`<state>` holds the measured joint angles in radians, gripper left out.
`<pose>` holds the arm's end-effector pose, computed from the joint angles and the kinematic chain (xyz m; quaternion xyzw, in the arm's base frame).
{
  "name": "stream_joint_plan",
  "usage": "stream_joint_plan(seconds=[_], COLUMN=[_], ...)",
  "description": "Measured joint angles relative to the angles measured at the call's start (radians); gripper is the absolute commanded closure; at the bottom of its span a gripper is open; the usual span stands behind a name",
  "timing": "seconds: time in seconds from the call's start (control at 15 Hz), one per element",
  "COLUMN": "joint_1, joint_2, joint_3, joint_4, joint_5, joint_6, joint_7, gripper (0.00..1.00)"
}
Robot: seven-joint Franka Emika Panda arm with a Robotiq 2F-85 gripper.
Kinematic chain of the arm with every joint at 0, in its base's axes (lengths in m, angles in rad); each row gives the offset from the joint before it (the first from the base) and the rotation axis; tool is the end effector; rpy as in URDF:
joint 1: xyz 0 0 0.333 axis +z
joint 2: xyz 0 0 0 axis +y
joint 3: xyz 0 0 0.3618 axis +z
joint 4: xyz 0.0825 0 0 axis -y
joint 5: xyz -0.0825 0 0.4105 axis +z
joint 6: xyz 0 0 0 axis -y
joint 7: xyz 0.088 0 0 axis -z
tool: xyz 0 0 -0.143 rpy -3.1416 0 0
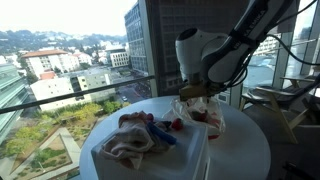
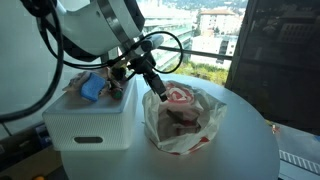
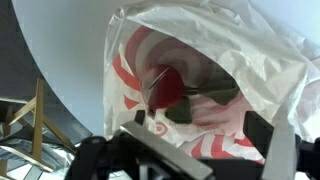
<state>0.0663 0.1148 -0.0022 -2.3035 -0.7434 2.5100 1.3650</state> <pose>0.5597 0.0268 0.2979 0.9120 -0.3384 0.1815 0.1441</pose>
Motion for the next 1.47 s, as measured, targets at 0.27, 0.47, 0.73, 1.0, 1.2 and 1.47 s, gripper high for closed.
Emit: stream_joint_plan(seconds=[0.27, 0.47, 0.73, 1.0, 1.2, 1.47], joint_1=[0.026, 0.055, 0.095, 0.112, 0.097, 0.085], joint_2=[-0.124, -0.208, -0.265, -0.236, -0.17, -0.093], joint_3=[0.052, 0.111, 0.187, 0.226, 0.22, 0.193], joint_4=[-0.041, -0.057, -0.056, -0.03, -0.004, 0.021], joint_5=[0.115, 0.159, 0.247, 0.304, 0.302, 0.385], joint_6=[-0.095, -0.132, -0.134, -0.13, -0.142, -0.151], joint_7=[-0.028, -0.034, -0.1, -0.182, -0.189, -0.249], gripper=[0.0, 0.0, 0.0, 0.0, 0.0, 0.0])
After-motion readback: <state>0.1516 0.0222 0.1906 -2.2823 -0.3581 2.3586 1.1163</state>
